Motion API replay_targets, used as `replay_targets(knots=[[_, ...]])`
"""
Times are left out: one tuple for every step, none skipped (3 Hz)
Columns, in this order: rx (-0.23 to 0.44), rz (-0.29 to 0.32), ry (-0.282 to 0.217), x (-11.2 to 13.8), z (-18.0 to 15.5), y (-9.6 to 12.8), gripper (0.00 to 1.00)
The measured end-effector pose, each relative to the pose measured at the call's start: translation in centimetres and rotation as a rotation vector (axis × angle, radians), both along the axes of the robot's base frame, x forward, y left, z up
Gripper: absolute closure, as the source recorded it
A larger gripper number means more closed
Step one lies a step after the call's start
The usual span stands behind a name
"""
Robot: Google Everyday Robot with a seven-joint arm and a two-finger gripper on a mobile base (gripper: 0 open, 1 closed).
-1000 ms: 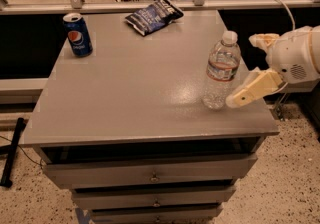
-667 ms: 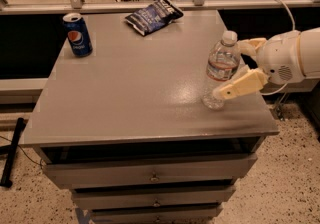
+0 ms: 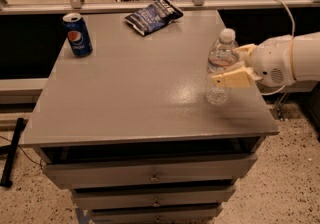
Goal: Pick water bottle
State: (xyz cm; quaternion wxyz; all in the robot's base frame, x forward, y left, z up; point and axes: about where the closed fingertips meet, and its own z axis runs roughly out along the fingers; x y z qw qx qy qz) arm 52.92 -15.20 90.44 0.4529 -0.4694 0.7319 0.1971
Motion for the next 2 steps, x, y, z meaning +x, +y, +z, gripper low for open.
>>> replay_targets(knots=[[0.01,-0.01,-0.01,0.1,0.4,-0.3,0.87],[0.042,-0.026,-0.023,0.8,2.0,-1.4,1.0]])
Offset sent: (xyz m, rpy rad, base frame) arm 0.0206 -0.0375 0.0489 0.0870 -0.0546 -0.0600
